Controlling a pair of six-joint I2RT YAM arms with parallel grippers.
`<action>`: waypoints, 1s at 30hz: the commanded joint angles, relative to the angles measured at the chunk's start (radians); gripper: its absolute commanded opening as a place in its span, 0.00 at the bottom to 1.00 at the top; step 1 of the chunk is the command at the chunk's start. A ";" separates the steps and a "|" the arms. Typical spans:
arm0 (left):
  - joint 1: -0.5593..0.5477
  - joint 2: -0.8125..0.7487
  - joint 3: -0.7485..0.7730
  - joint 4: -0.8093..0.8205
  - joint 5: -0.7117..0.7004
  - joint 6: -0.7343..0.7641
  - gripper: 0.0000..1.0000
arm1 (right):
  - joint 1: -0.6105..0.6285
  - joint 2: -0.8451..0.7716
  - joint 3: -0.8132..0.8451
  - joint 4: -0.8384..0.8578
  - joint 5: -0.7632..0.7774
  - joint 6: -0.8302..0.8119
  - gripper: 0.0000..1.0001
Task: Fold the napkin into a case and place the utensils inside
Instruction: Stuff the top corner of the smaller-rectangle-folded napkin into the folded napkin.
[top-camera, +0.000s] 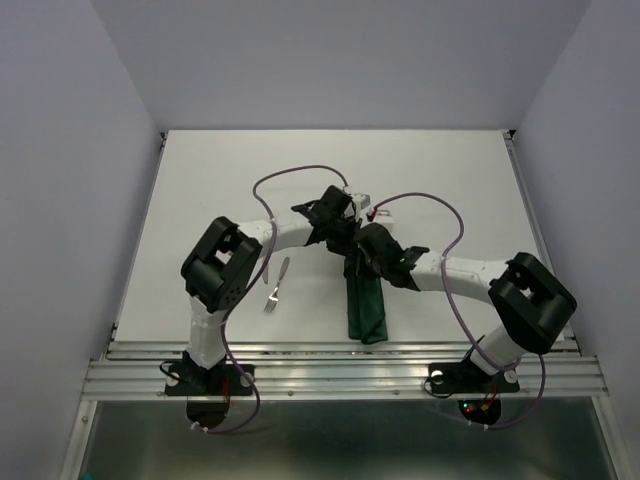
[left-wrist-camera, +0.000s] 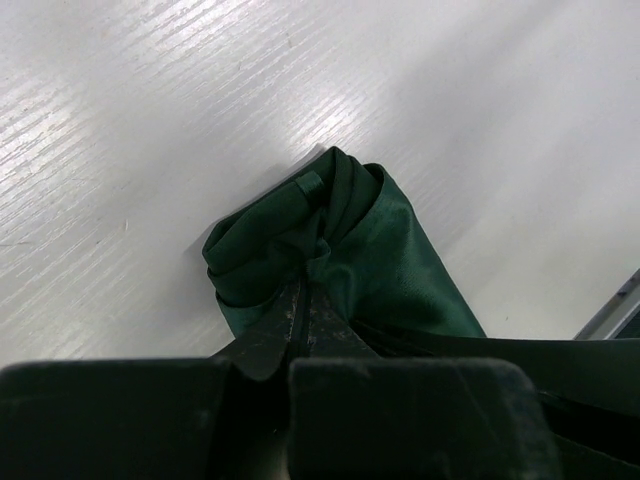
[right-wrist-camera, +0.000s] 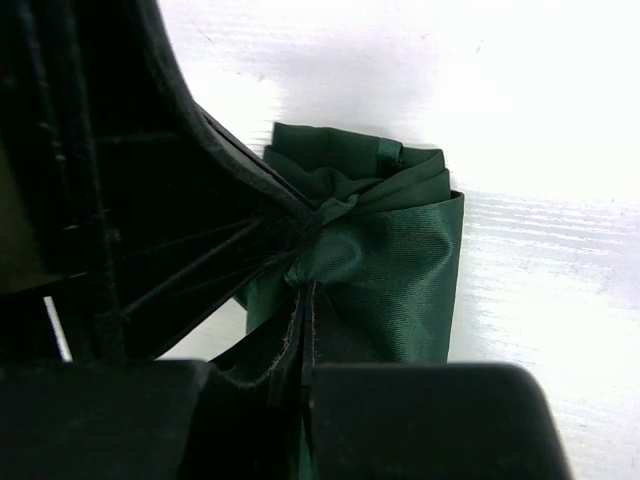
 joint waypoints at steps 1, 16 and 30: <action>-0.001 -0.076 -0.009 -0.001 0.033 -0.006 0.00 | 0.004 -0.062 0.005 0.029 0.000 0.019 0.01; 0.012 -0.110 -0.032 0.033 0.109 -0.030 0.00 | 0.004 -0.033 -0.015 0.066 -0.010 0.038 0.01; 0.012 -0.110 -0.067 0.041 0.100 -0.030 0.00 | 0.004 -0.071 -0.018 0.124 0.025 0.045 0.01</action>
